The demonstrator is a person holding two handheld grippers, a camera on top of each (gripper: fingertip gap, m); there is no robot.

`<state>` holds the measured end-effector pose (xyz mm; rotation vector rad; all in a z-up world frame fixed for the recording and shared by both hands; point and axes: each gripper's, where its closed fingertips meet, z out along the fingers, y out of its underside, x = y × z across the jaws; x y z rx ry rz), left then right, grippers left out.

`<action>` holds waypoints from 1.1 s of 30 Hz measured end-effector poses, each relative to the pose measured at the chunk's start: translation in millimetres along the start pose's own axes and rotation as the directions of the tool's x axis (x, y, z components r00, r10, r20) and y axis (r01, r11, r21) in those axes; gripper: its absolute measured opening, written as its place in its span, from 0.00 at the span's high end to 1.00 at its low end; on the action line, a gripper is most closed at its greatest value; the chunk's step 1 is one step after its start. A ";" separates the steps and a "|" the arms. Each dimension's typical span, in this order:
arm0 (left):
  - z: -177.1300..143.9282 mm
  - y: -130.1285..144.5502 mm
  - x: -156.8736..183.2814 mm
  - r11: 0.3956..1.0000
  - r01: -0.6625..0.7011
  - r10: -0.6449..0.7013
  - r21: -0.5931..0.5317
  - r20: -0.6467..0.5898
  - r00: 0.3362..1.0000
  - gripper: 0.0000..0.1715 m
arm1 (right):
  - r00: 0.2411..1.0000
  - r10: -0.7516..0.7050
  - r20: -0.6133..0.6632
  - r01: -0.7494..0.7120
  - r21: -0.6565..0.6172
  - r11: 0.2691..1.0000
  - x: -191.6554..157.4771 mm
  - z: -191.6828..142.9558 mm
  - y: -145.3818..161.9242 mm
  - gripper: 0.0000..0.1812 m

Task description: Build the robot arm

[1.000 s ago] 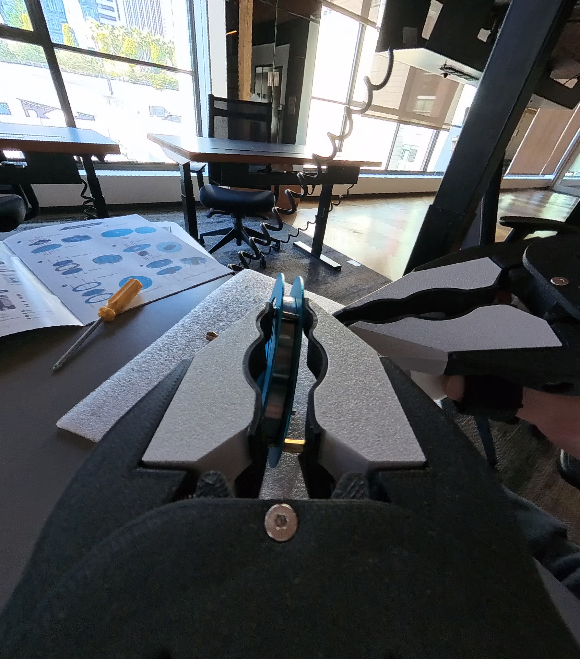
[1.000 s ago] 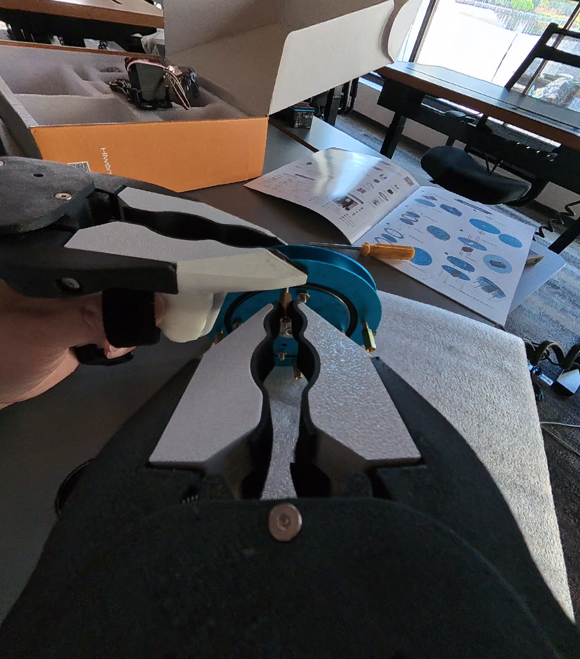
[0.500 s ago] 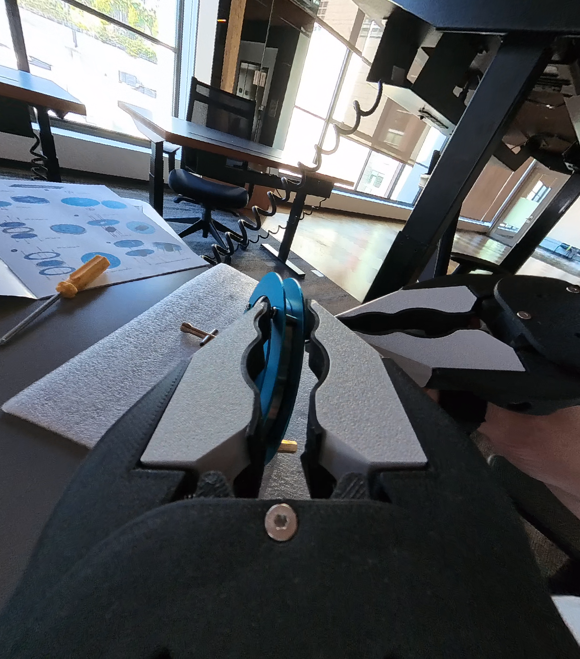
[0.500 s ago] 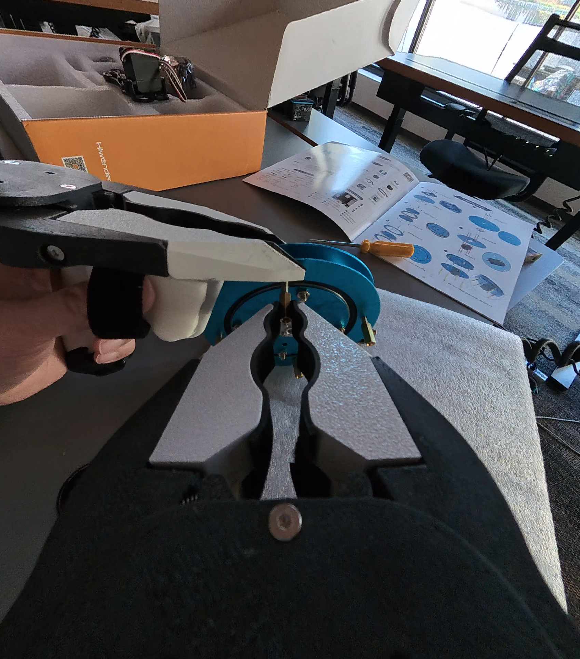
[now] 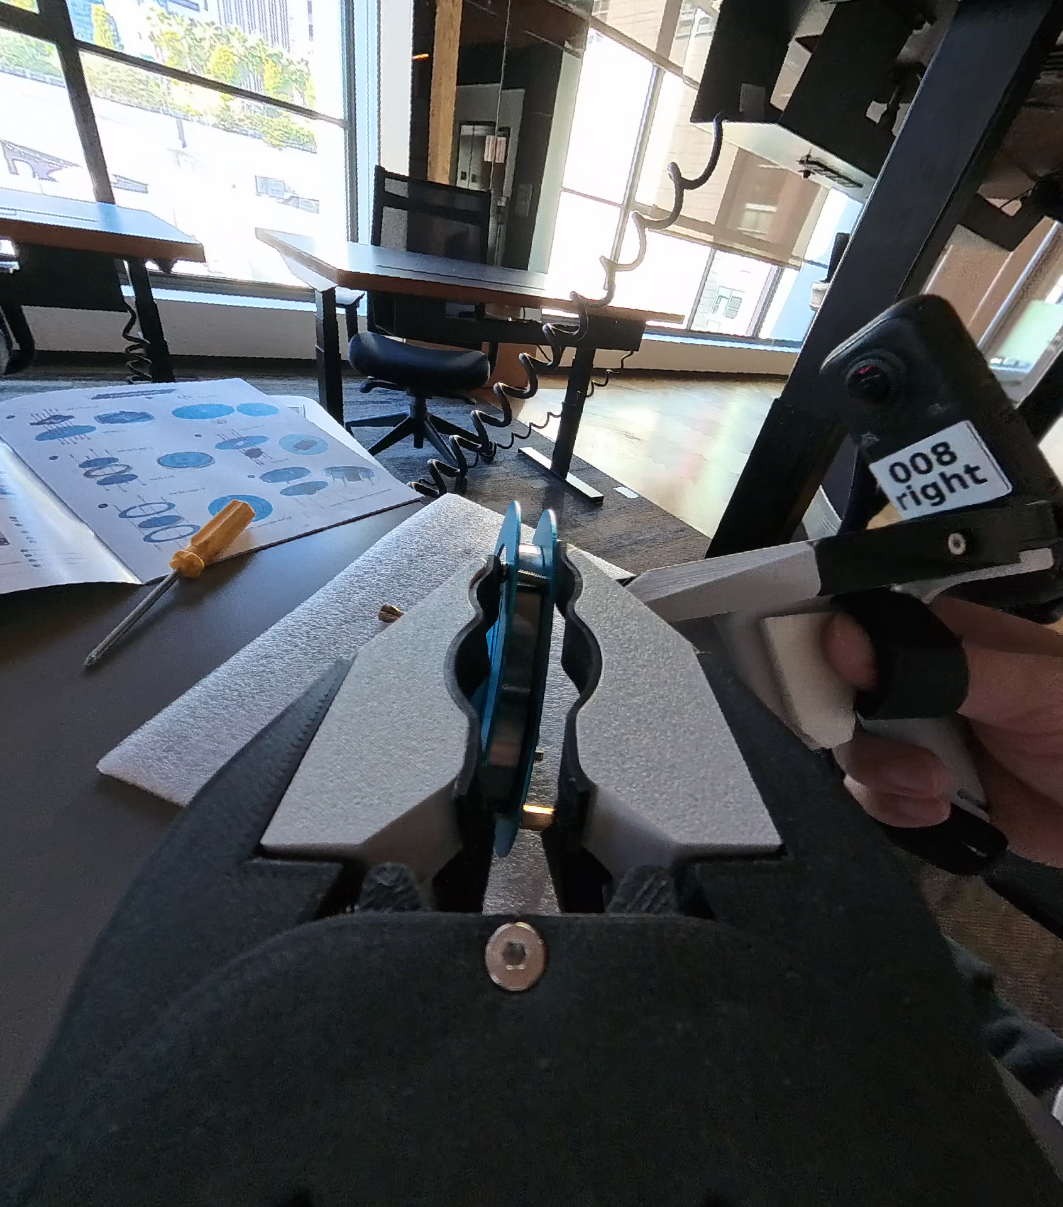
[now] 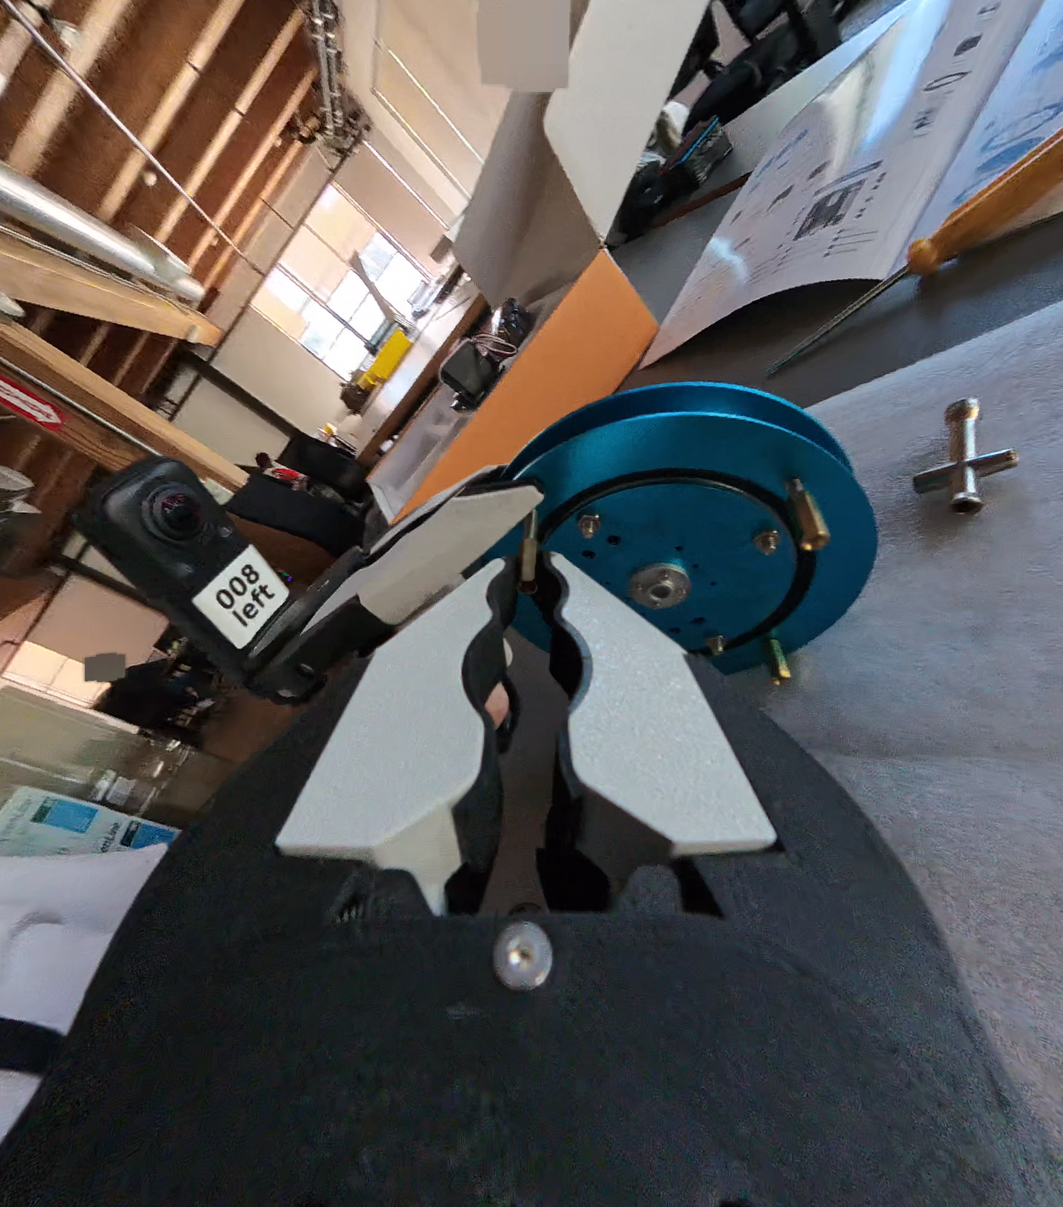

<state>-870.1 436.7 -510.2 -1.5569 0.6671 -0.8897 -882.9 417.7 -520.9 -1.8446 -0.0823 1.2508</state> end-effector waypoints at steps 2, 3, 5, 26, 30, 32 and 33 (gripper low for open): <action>-0.1 0.1 0.4 1.000 -0.018 0.018 0.001 0.006 1.000 0.91 | 0.996 -0.086 -0.004 0.086 -0.011 0.996 1.0 -1.2 3.0 0.93; -0.3 0.1 0.3 1.000 -0.025 0.025 0.001 0.010 1.000 0.91 | 0.984 -0.174 -0.048 0.173 -0.026 0.985 5.2 -2.7 3.9 0.88; -0.6 0.1 0.1 1.000 -0.025 0.025 0.003 0.010 1.000 0.91 | 0.907 -0.393 -0.153 0.388 -0.064 0.920 11.6 -7.4 1.5 0.87; 0.1 0.2 0.7 0.998 -0.063 0.063 0.011 0.040 0.997 0.92 | 0.998 0.045 0.045 -0.048 0.076 0.996 -0.3 -10.8 -0.8 0.98; -0.1 -0.1 -0.5 0.998 -0.066 0.065 0.011 0.049 0.997 0.92 | 0.900 -0.406 -0.157 0.410 -0.005 0.912 3.7 -11.3 -0.5 0.91; -0.1 0.0 -0.6 0.998 -0.059 0.058 0.012 0.046 0.997 0.92 | 0.763 -0.593 -0.257 0.587 -0.108 0.802 9.1 -11.4 -0.1 0.93; 0.0 0.0 -0.4 0.998 -0.059 0.059 0.012 0.045 0.997 0.92 | 0.714 -0.646 -0.270 0.639 -0.125 0.759 5.4 -11.1 -0.9 0.96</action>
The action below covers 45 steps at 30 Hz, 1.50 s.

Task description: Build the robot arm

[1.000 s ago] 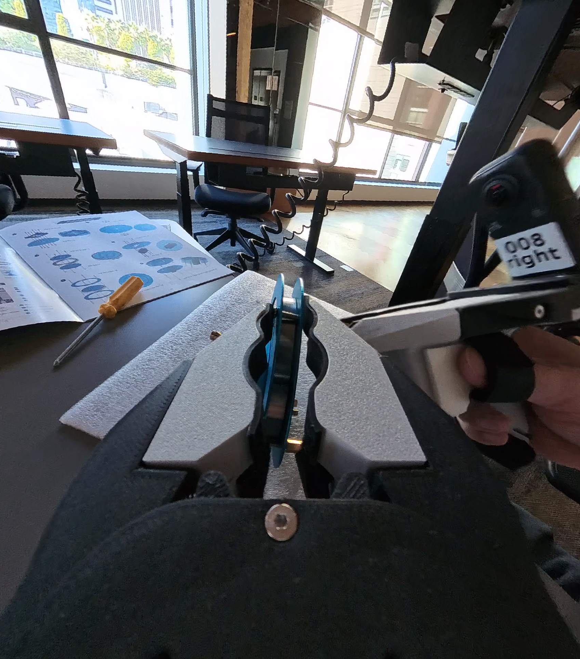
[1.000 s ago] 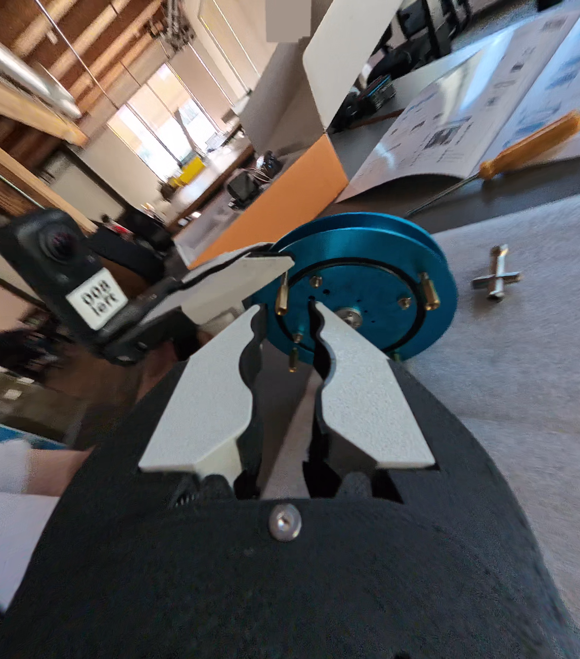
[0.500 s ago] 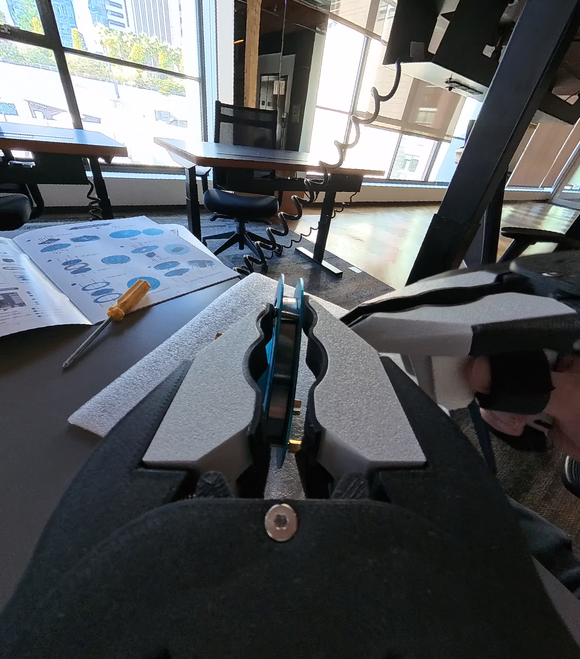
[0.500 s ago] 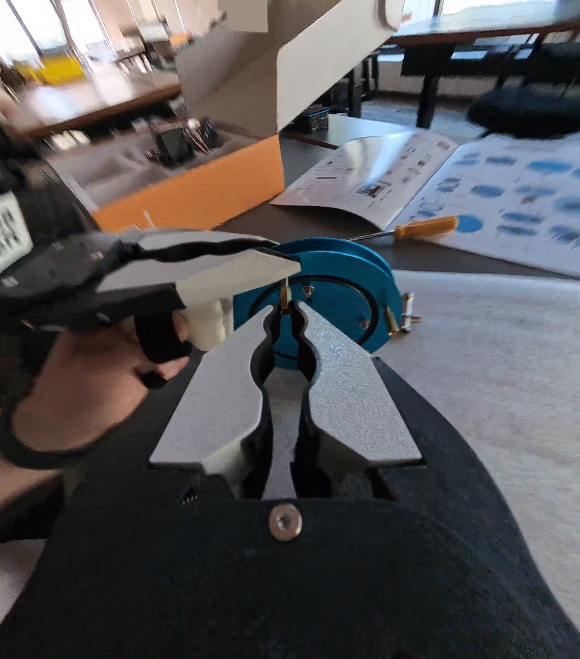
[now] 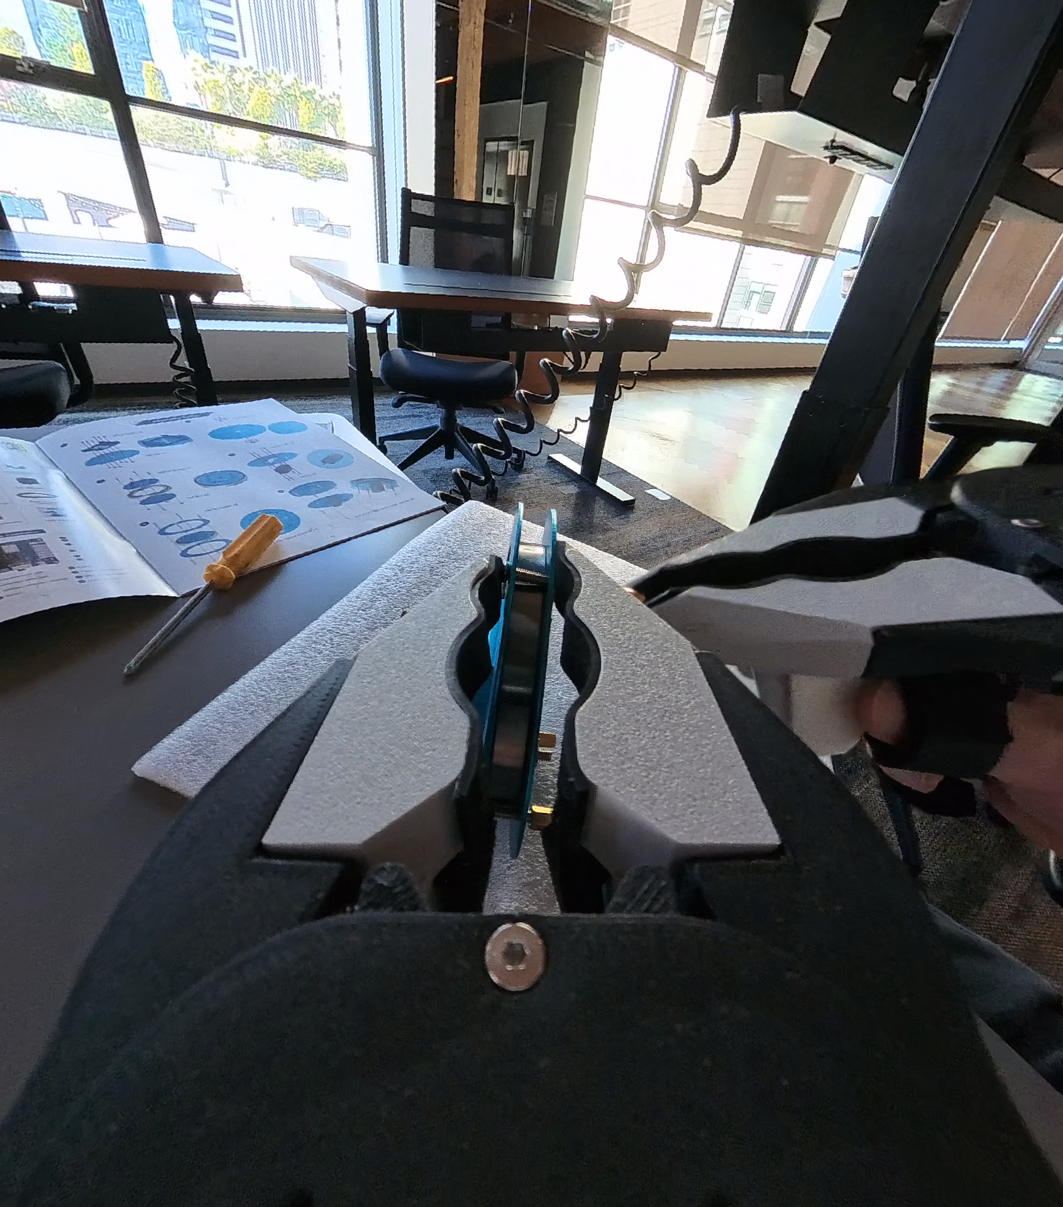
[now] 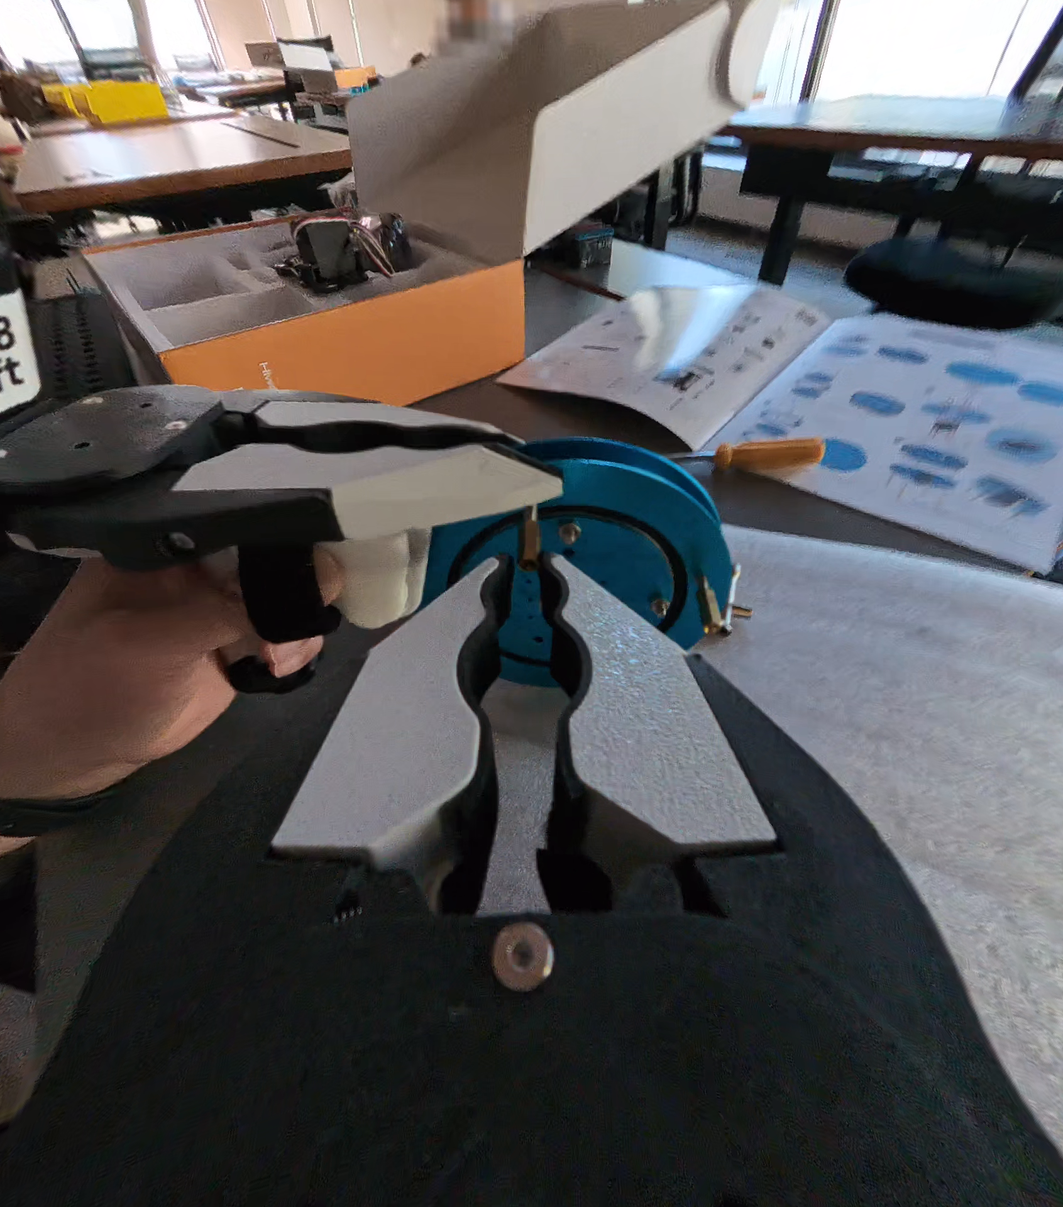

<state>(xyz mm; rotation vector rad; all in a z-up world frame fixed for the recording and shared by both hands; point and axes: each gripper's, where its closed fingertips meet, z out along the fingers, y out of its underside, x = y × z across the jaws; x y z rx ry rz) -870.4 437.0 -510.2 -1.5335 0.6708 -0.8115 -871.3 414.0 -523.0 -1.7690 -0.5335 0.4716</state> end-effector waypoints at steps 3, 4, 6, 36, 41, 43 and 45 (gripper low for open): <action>-0.3 0.0 0.3 1.000 -0.006 0.006 0.000 0.005 1.000 0.92 | 0.998 -0.025 -0.049 0.025 0.018 1.000 0.9 -1.8 -5.0 0.97; -0.5 0.0 0.3 1.000 -0.006 0.006 0.000 0.005 1.000 0.92 | 0.999 0.032 -0.033 -0.032 0.024 0.999 0.8 -1.8 -4.8 0.97; -0.4 0.0 0.4 1.000 -0.006 0.006 0.001 0.006 1.000 0.92 | 0.971 0.238 0.040 -0.239 0.036 0.970 1.2 -1.8 -4.7 0.98; -0.5 -0.3 -0.7 1.000 -0.020 0.020 0.006 0.016 1.000 0.92 | 0.600 0.704 0.380 -0.768 0.026 0.640 -3.8 -1.2 -5.2 0.98; -0.2 -0.1 -0.2 1.000 -0.024 0.024 0.004 0.017 1.000 0.92 | 0.999 -0.026 -0.025 0.028 0.068 0.997 -1.7 -1.5 -6.5 0.92; -0.5 -0.3 -1.3 1.000 -0.020 0.020 0.006 0.020 1.000 0.92 | 0.977 -0.177 -0.117 0.178 0.002 0.984 2.2 0.1 -5.5 0.98; -0.8 -0.4 -2.5 1.000 -0.010 0.010 0.007 0.020 1.000 0.92 | 0.991 -0.094 -0.098 0.096 0.007 0.995 1.7 1.2 -5.5 0.98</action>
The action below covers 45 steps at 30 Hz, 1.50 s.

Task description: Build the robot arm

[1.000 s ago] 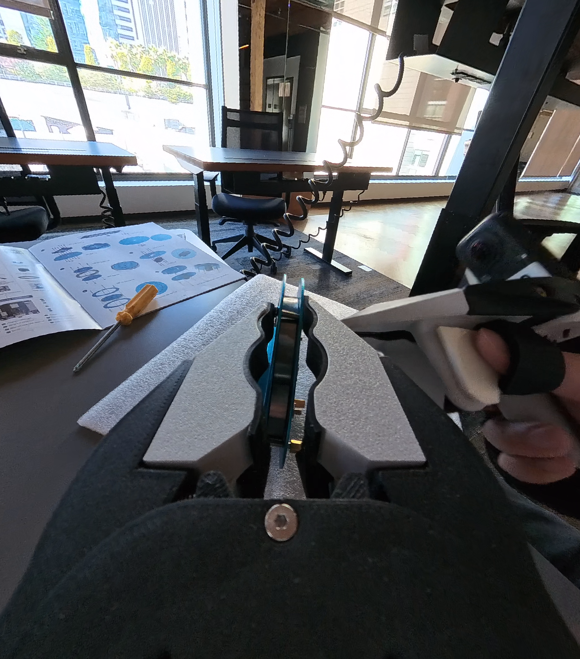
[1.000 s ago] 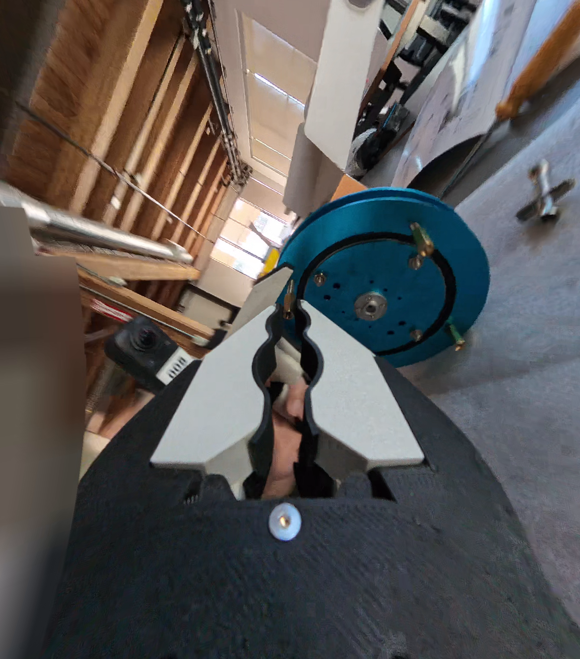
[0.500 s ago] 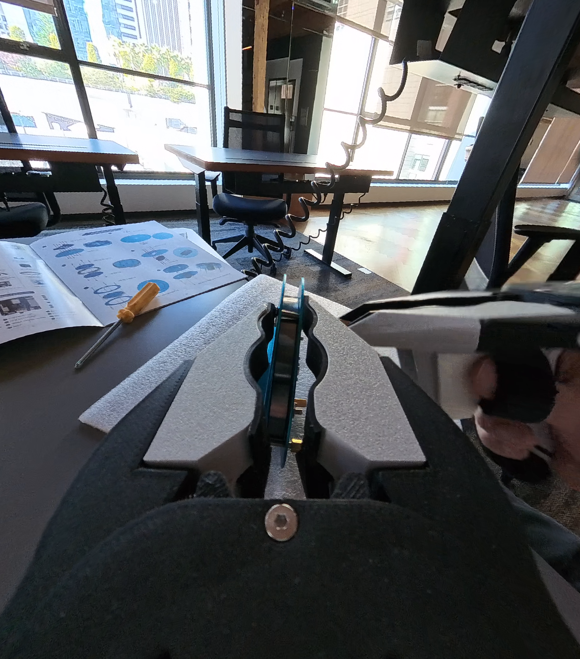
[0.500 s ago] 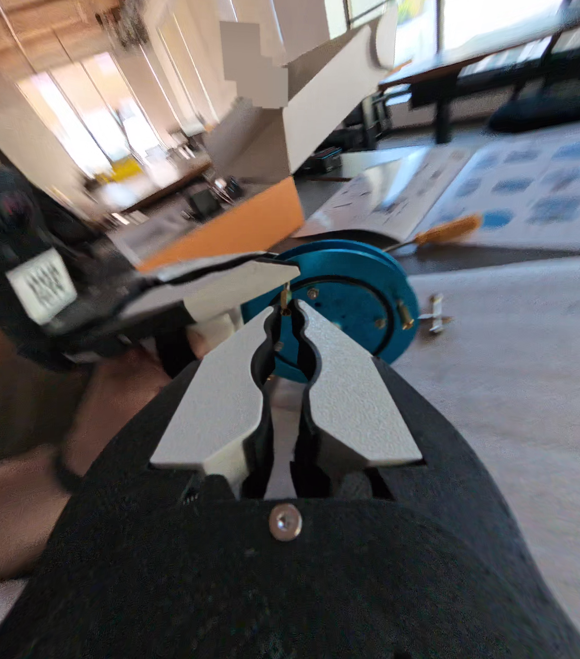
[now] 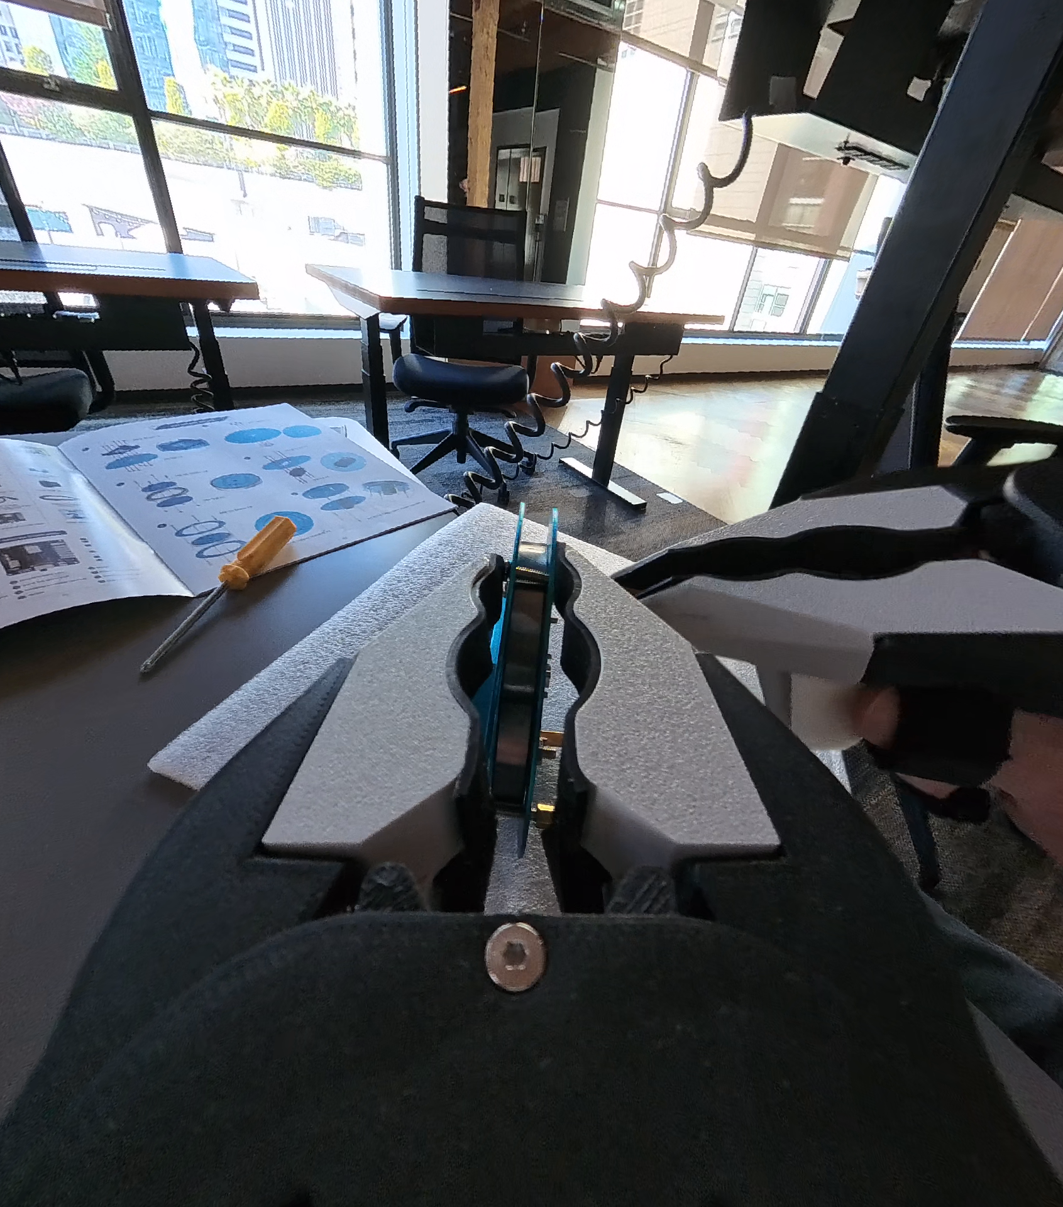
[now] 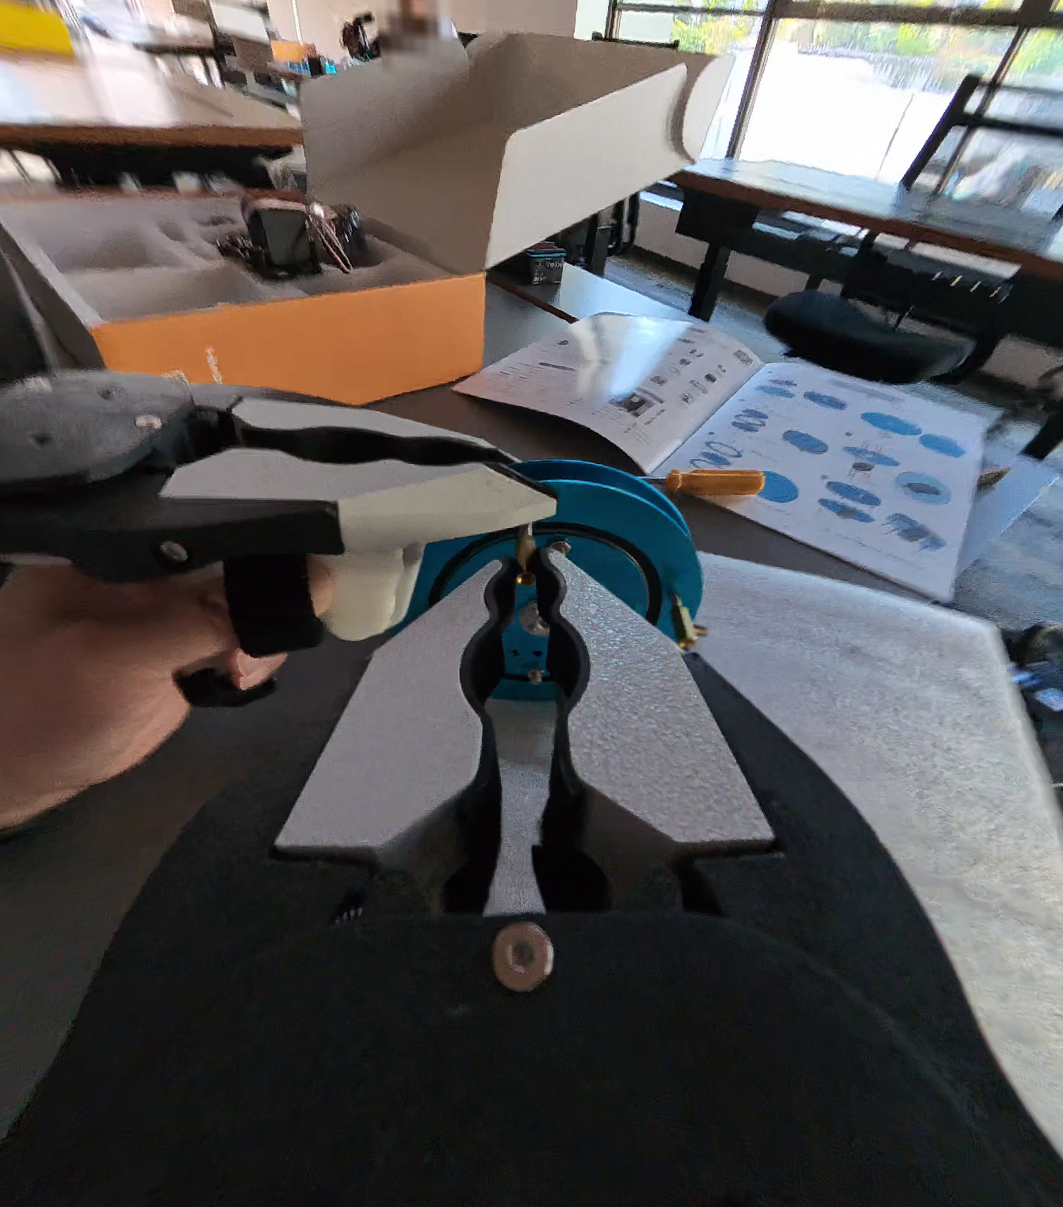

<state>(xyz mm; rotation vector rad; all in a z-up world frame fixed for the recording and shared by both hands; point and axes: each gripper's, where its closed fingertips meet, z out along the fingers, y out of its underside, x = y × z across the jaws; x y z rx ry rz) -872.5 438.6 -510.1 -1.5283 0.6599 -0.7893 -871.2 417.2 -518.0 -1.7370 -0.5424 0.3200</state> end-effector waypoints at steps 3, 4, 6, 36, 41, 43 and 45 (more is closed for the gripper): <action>-0.3 -0.2 -0.6 1.000 -0.006 0.006 0.001 0.006 1.000 0.92 | 0.863 0.470 0.186 -0.480 0.010 0.877 -1.3 0.0 -0.6 0.98; -0.5 -0.2 -0.4 1.000 -0.013 0.013 0.001 0.010 1.000 0.92 | 0.690 0.667 0.281 -0.688 -0.028 0.725 -2.1 -0.4 -0.9 0.98; 0.0 0.1 0.9 1.000 -0.024 0.024 -0.001 0.009 1.000 0.92 | 0.297 0.852 0.430 -0.910 -0.141 0.389 -2.6 -2.4 -1.5 0.97; -3.1 1.1 6.8 0.997 -0.081 0.081 0.002 0.015 0.997 0.92 | 0.879 0.424 0.218 -0.423 -0.056 0.904 -2.6 -5.3 4.3 0.98; -3.4 1.4 7.5 0.995 -0.095 0.095 0.002 0.016 0.995 0.92 | 0.153 0.866 0.477 -0.905 -0.285 0.317 -6.3 -7.8 0.5 0.97; -3.5 1.6 9.0 0.995 -0.098 0.098 0.002 0.010 0.995 0.92 | 0.232 0.831 0.506 -0.889 -0.237 0.392 -7.6 -8.7 1.6 0.97; -3.8 1.9 10.9 0.994 -0.107 0.106 0.002 0.006 0.994 0.92 | 0.487 0.739 0.465 -0.788 -0.131 0.601 -5.5 -9.9 4.1 0.91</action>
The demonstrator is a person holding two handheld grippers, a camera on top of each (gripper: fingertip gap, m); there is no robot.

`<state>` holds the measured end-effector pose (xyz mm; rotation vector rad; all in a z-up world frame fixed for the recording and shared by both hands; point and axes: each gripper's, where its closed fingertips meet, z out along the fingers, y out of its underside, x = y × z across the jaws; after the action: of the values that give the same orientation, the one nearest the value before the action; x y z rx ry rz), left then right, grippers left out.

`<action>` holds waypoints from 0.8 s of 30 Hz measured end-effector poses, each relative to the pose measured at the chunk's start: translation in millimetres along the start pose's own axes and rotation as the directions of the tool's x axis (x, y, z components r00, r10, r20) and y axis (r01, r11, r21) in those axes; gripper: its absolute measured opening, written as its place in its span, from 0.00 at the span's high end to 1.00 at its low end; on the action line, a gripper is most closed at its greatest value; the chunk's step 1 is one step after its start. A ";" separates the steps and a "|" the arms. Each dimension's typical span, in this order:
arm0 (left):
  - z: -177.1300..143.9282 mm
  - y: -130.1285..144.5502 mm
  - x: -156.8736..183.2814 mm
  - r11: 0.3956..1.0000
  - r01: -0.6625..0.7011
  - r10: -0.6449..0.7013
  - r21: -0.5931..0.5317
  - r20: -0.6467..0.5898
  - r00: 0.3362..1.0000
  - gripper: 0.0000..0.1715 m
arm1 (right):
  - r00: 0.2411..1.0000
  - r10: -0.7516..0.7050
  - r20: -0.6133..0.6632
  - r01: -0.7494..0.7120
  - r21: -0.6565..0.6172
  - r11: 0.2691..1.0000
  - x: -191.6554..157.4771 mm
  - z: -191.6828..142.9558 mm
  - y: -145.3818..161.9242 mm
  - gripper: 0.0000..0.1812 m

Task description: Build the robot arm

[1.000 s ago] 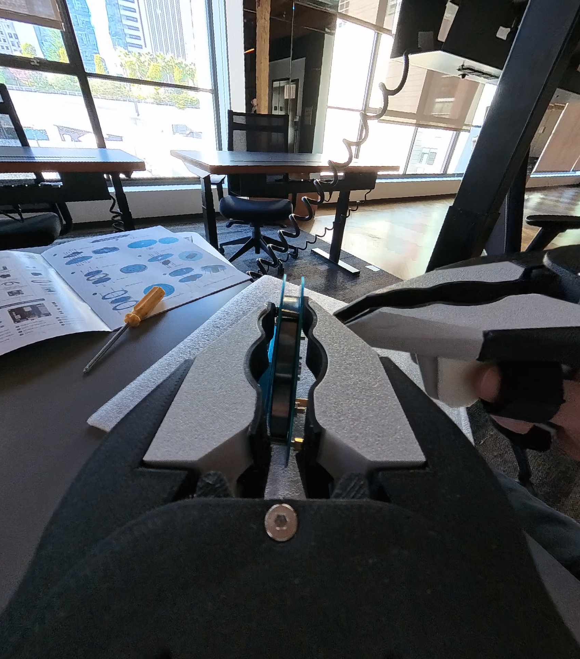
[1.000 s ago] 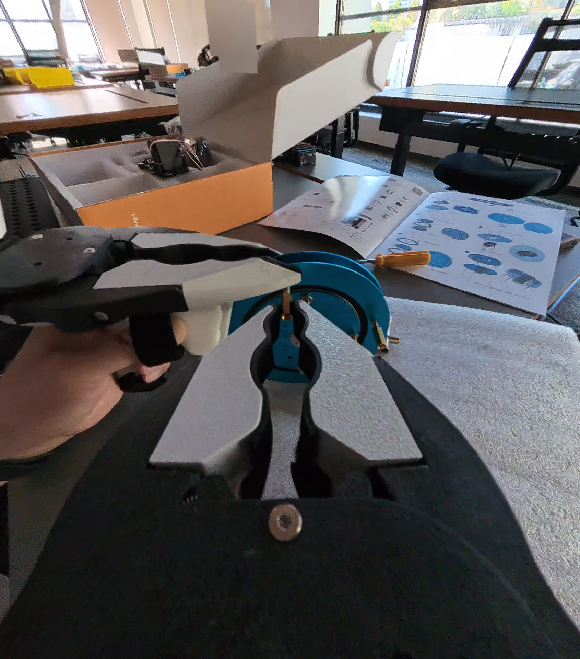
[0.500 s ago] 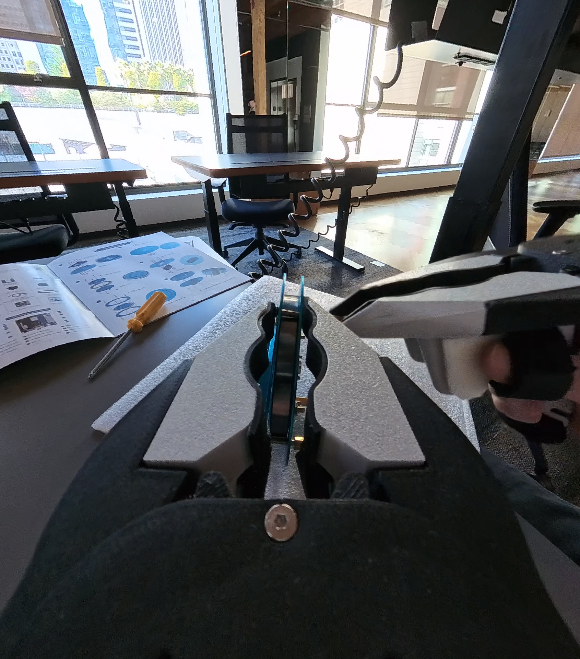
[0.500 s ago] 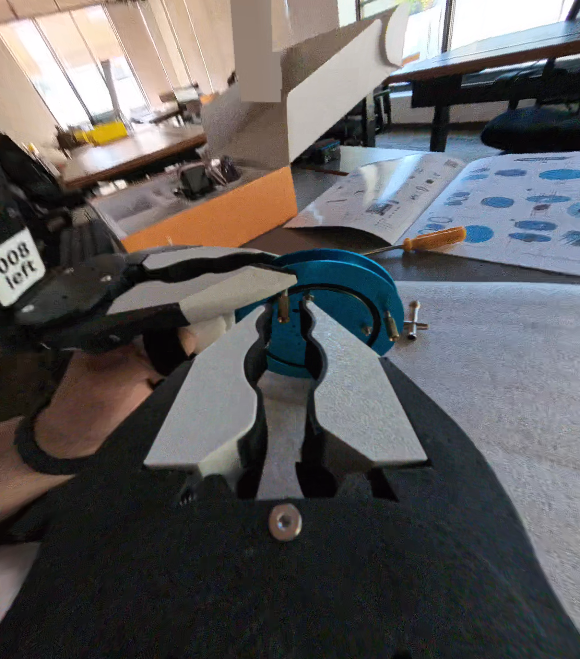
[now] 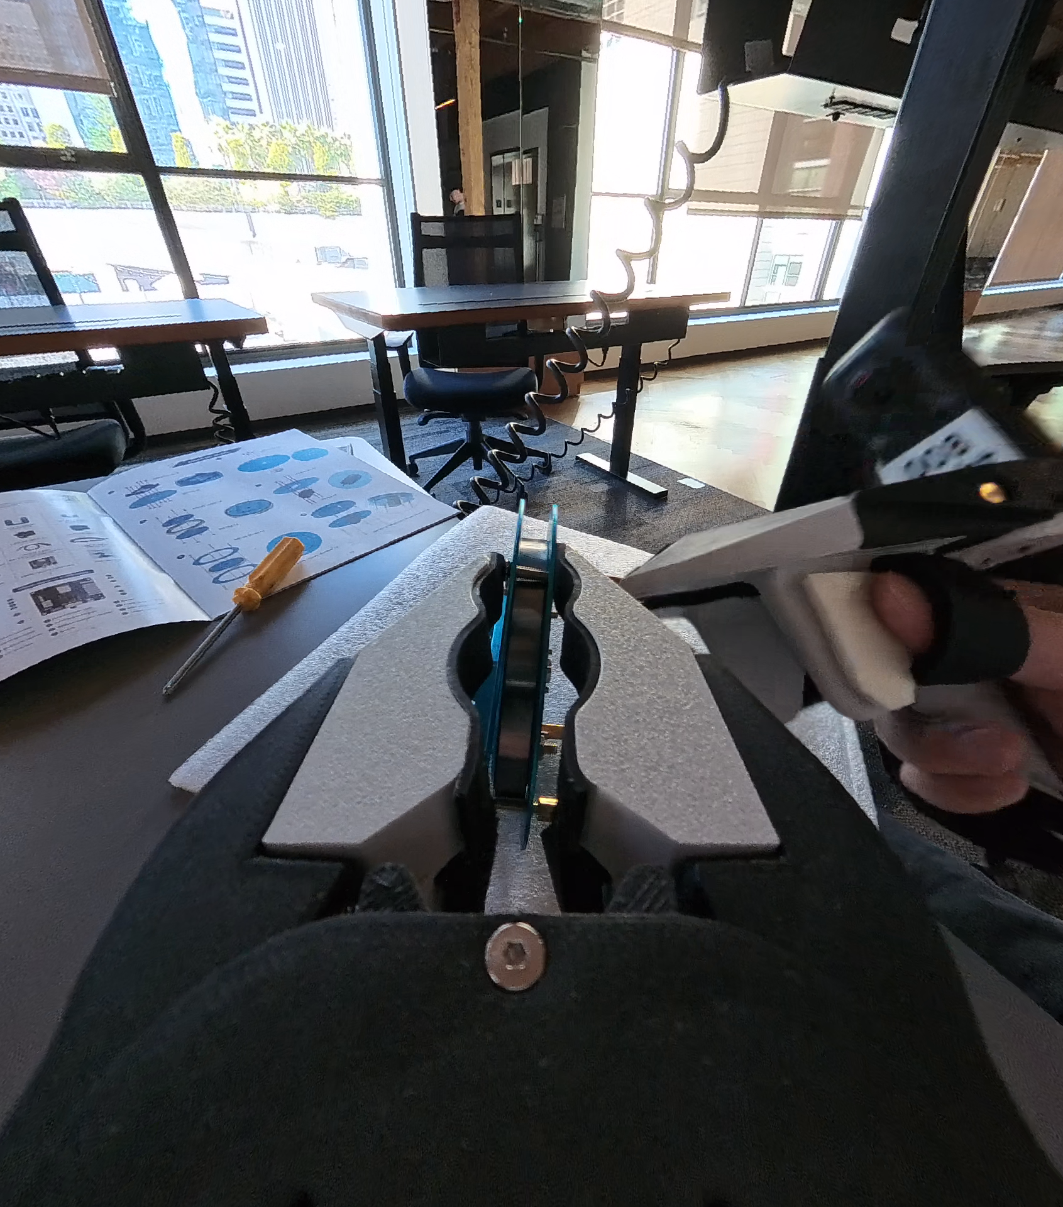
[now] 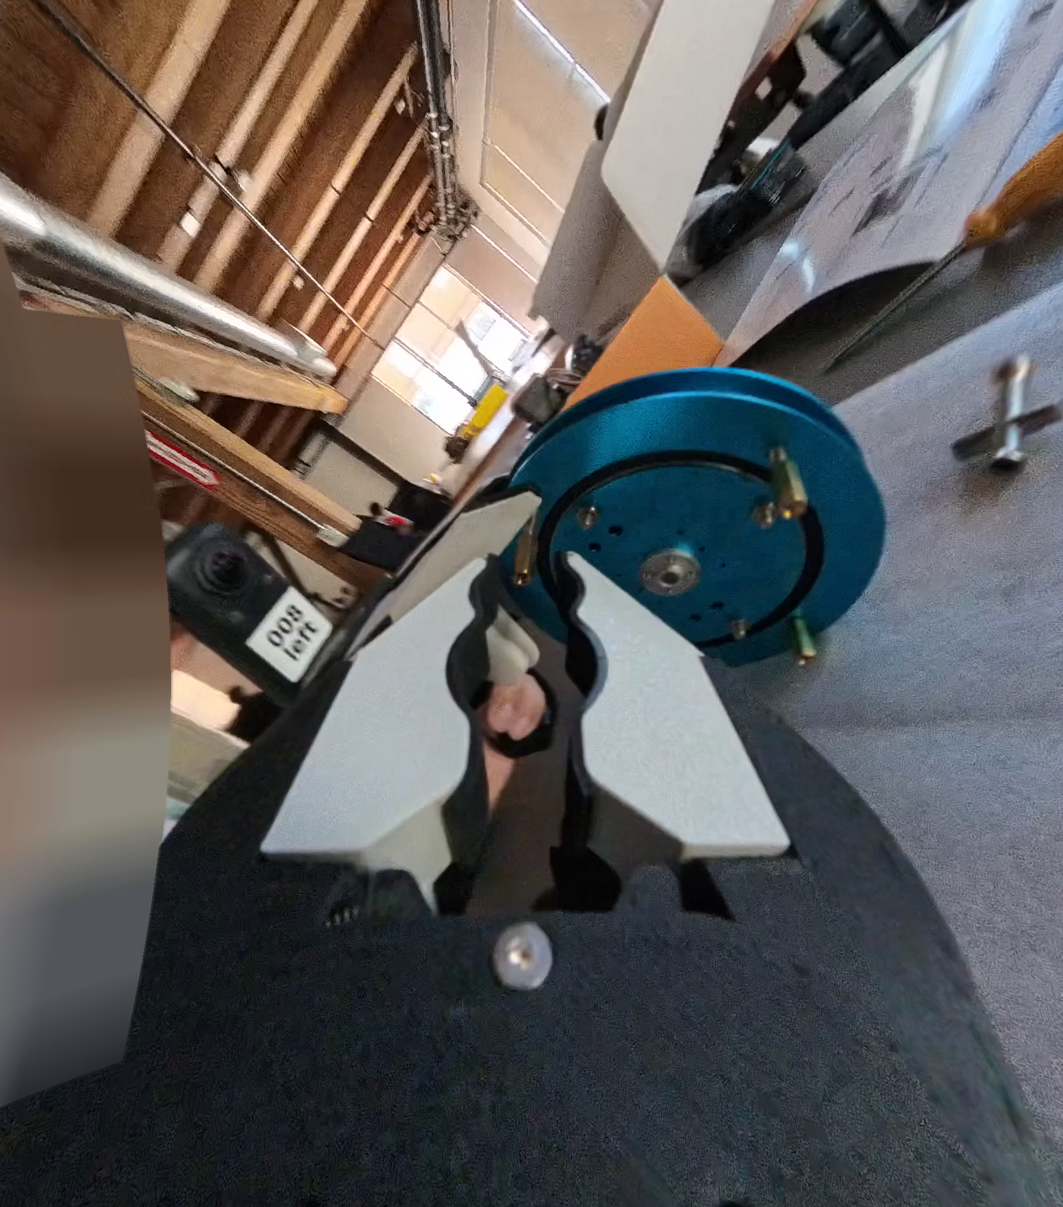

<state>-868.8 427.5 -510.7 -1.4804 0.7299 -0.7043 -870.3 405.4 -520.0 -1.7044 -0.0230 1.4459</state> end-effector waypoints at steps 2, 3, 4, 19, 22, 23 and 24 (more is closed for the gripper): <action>-0.8 0.2 2.0 1.000 -0.010 0.010 0.000 -0.004 1.000 0.92 | 0.967 -0.235 -0.097 0.232 -0.041 0.972 0.1 -3.0 -2.2 0.87; -1.0 0.2 3.0 1.000 -0.013 0.013 0.001 -0.007 1.000 0.92 | 0.940 -0.321 -0.120 0.313 -0.077 0.947 -1.1 -3.4 -1.2 0.91; -1.2 0.3 3.8 1.000 -0.016 0.016 0.001 -0.007 1.000 0.92 | 0.915 -0.380 -0.138 0.365 -0.123 0.923 0.2 -3.1 1.6 0.94; -2.1 0.6 4.4 1.000 -0.008 0.009 0.010 -0.021 1.000 0.92 | 0.946 0.273 0.172 -0.260 -0.095 0.961 -5.6 0.2 7.3 0.96; -1.9 0.6 5.1 1.000 -0.011 0.011 0.009 -0.024 1.000 0.92 | 0.974 -0.226 -0.028 0.221 -0.108 0.969 -1.6 -0.9 1.5 0.95; -1.8 0.6 5.4 1.000 -0.011 0.012 0.009 -0.024 1.000 0.92 | 0.922 -0.375 -0.096 0.360 -0.143 0.922 0.1 -1.8 -1.2 0.96; -1.6 0.6 5.3 1.000 -0.012 0.012 0.009 -0.023 1.000 0.92 | 0.862 -0.489 -0.135 0.461 -0.196 0.866 0.8 -1.6 -1.0 0.96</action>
<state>-866.9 422.3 -511.2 -1.4615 0.7514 -0.7153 -868.2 405.5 -520.1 -1.7901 -0.4441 0.9349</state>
